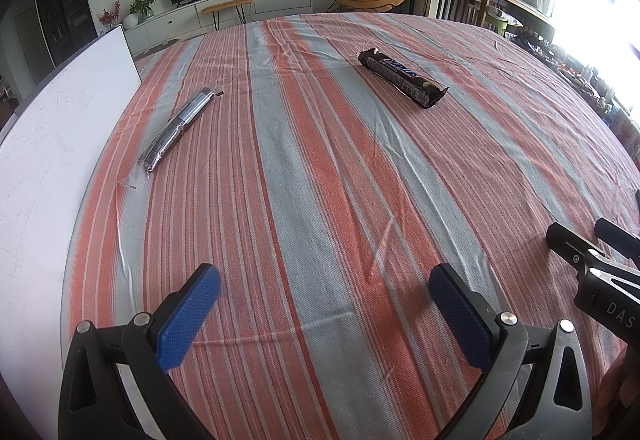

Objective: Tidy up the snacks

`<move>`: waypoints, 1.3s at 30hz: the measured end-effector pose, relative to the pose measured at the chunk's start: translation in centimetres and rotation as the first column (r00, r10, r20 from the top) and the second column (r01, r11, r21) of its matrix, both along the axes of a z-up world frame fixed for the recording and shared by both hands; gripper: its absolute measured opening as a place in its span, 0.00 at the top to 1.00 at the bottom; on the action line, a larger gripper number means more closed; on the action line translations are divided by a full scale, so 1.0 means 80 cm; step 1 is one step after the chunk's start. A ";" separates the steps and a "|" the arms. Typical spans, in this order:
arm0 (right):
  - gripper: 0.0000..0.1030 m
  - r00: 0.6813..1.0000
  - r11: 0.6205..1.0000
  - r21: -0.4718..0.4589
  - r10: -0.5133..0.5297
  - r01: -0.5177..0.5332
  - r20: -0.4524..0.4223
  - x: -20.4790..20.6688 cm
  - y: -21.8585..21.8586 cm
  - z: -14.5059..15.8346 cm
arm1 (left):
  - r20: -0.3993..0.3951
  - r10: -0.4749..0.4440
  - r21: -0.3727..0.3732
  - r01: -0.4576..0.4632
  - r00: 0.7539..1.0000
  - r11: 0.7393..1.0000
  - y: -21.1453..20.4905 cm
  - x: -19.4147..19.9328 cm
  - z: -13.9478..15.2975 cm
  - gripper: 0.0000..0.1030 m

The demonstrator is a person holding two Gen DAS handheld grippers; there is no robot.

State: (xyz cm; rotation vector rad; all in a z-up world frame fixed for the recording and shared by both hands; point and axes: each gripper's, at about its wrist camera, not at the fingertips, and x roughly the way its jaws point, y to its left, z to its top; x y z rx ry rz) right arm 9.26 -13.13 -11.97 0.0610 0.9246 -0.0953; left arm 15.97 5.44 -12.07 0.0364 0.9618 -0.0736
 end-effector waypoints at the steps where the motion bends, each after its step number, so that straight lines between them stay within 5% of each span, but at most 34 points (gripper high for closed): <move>1: 0.15 1.000 1.000 0.000 0.000 0.000 0.000 0.000 0.000 0.000 | 0.000 0.000 0.000 0.000 1.000 1.000 0.000 0.000 0.000 0.00; 12: 0.15 1.000 1.000 0.000 0.000 0.000 0.000 0.000 0.000 0.000 | -0.054 -0.031 -0.027 0.030 0.998 0.999 0.018 0.022 0.023 0.00; 15: 0.15 1.000 1.000 0.000 0.000 0.000 0.000 0.000 0.000 0.000 | -0.021 0.019 0.018 -0.019 1.000 1.000 0.049 0.064 0.063 0.00; 19: 0.15 1.000 1.000 0.000 0.000 0.000 0.000 0.000 0.000 0.000 | -0.104 0.127 0.048 -0.123 0.986 0.991 0.107 0.139 0.068 0.02; 26: 0.15 1.000 1.000 0.000 0.000 0.000 0.000 0.000 0.000 0.000 | -0.213 0.156 0.066 -0.145 0.965 0.987 0.141 0.188 0.010 0.37; 30: 0.15 1.000 1.000 0.000 0.000 0.000 -0.001 0.001 0.000 0.000 | -0.176 0.143 0.029 -0.140 0.974 0.990 0.139 0.178 0.012 0.80; 33: 0.15 1.000 1.000 0.000 0.000 0.000 -0.001 0.001 0.000 0.001 | -0.167 0.151 0.058 -0.143 0.974 0.988 0.127 0.160 0.010 0.82; 39: 0.15 1.000 1.000 0.000 0.000 0.000 -0.001 0.000 0.000 0.001 | -0.180 0.157 -0.008 -0.161 0.971 0.987 0.104 0.094 0.013 0.82</move>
